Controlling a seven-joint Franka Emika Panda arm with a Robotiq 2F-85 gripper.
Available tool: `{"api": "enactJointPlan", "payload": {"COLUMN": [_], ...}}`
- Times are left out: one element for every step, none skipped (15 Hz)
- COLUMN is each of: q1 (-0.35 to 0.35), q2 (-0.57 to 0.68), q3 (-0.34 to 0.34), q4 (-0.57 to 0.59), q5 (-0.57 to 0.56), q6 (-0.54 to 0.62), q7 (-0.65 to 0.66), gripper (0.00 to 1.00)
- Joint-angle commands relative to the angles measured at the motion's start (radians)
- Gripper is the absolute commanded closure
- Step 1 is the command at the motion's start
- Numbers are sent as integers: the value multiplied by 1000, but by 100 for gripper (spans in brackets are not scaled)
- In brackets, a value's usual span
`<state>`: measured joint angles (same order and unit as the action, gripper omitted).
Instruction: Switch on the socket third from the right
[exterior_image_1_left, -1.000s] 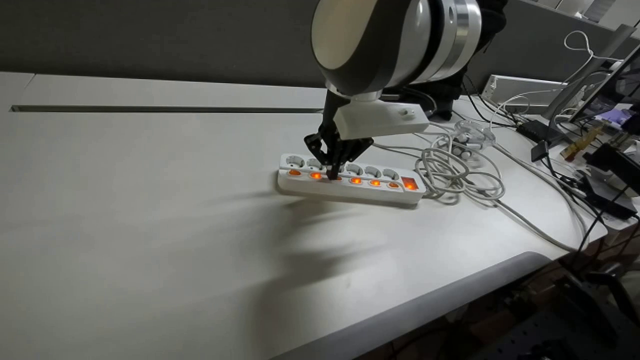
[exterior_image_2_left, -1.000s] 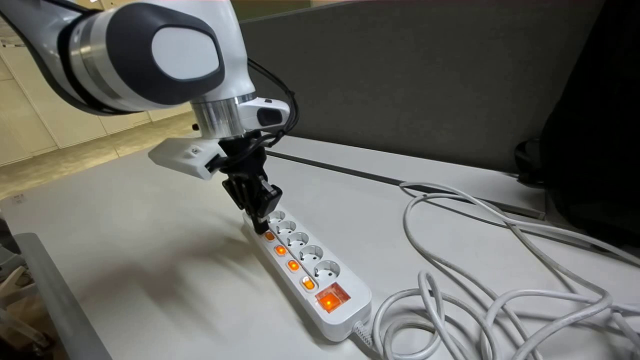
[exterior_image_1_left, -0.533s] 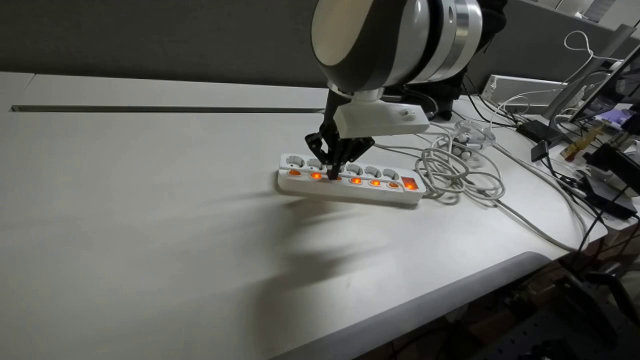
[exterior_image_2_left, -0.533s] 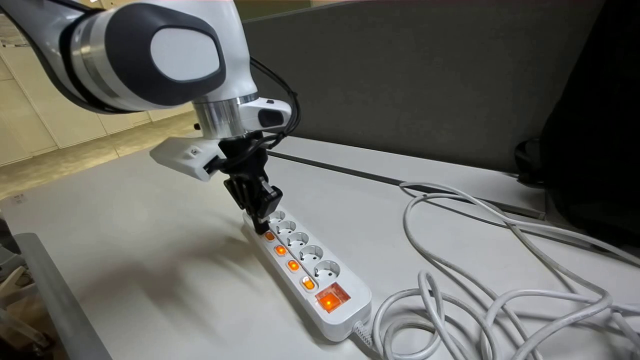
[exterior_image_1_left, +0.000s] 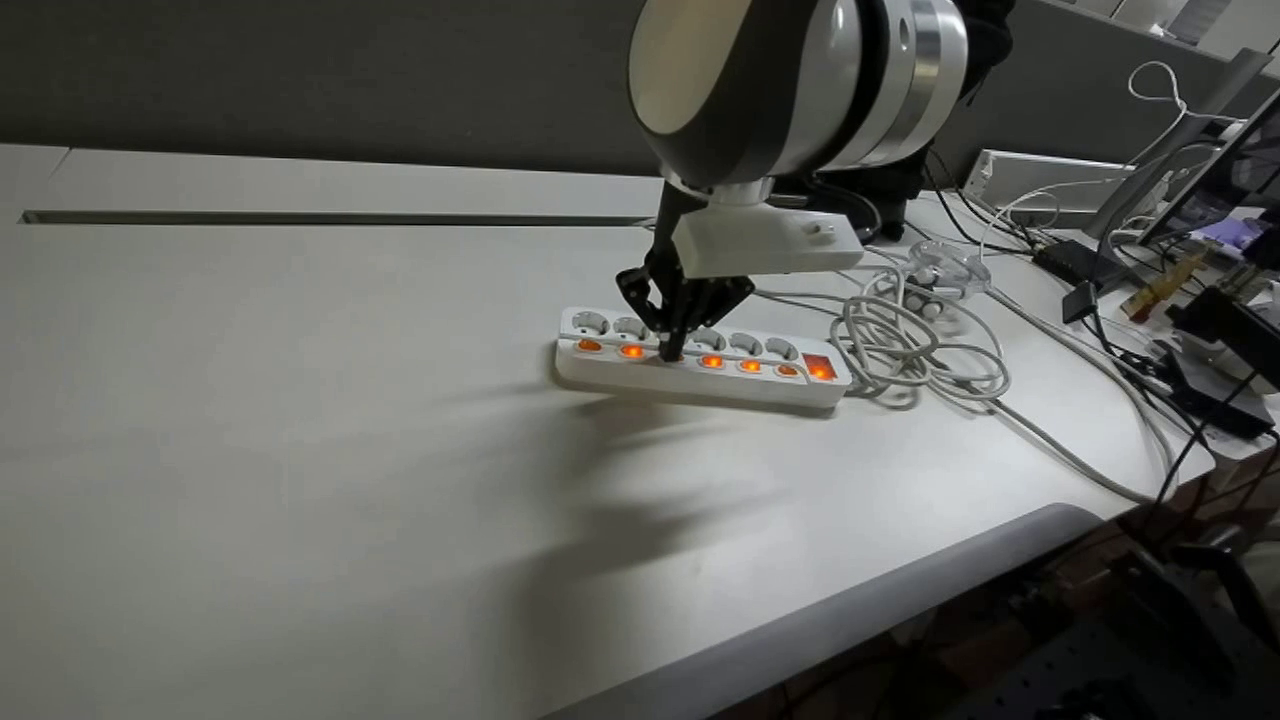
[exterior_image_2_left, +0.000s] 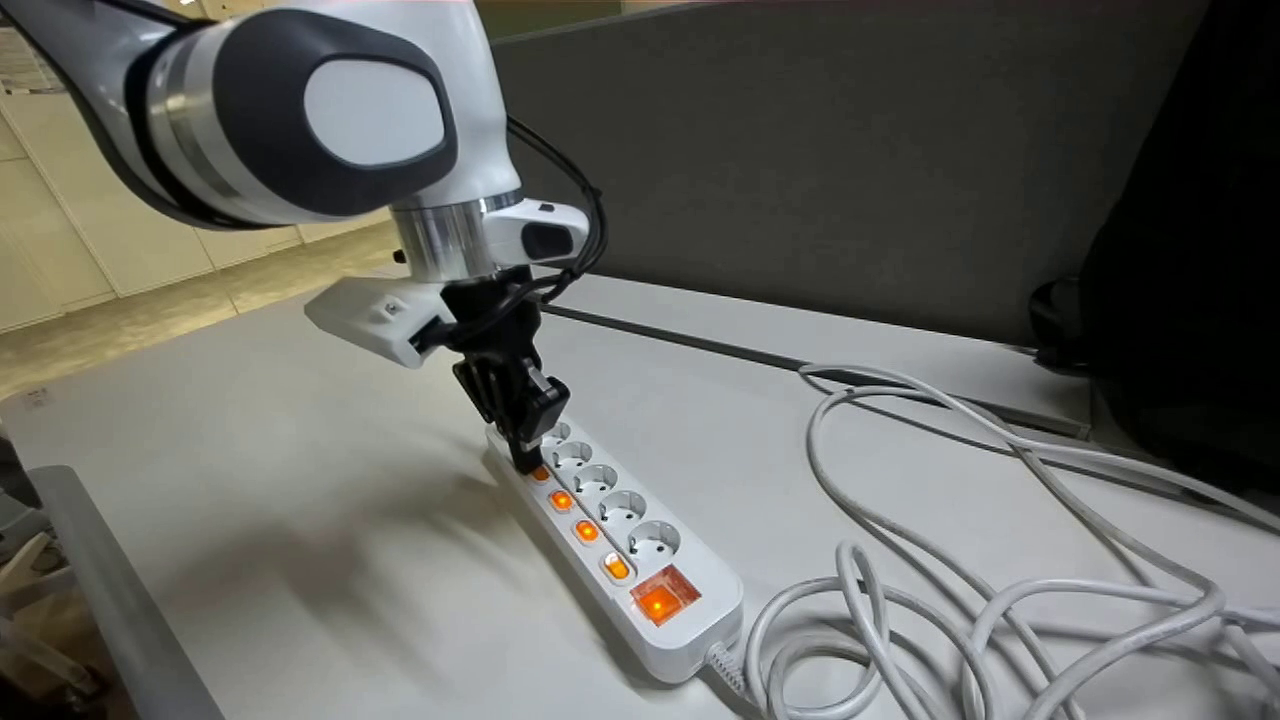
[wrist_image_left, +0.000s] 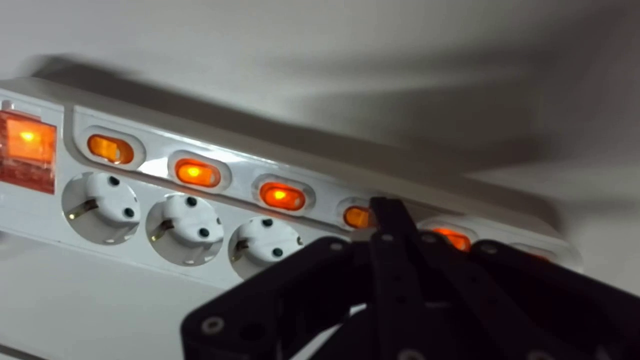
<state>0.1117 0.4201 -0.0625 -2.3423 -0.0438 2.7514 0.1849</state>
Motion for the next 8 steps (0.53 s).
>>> {"api": "enactJointPlan", "payload": {"q1": [1, 2, 4, 8, 13, 25, 36, 57], "q2": [19, 20, 22, 25, 27, 31, 35, 41], "q3": [-4, -5, -6, -10, -14, -26, -37, -58], "q4": [17, 17, 17, 18, 19, 20, 21, 23], "q5": [10, 9, 8, 2, -4, -18, -32, -53], "q6": [-13, -14, -15, -18, -21, -23, -27, -33], "q7": [30, 30, 32, 36, 41, 54, 67, 91], "gripper": [100, 100, 100, 100, 100, 100, 100, 100]}}
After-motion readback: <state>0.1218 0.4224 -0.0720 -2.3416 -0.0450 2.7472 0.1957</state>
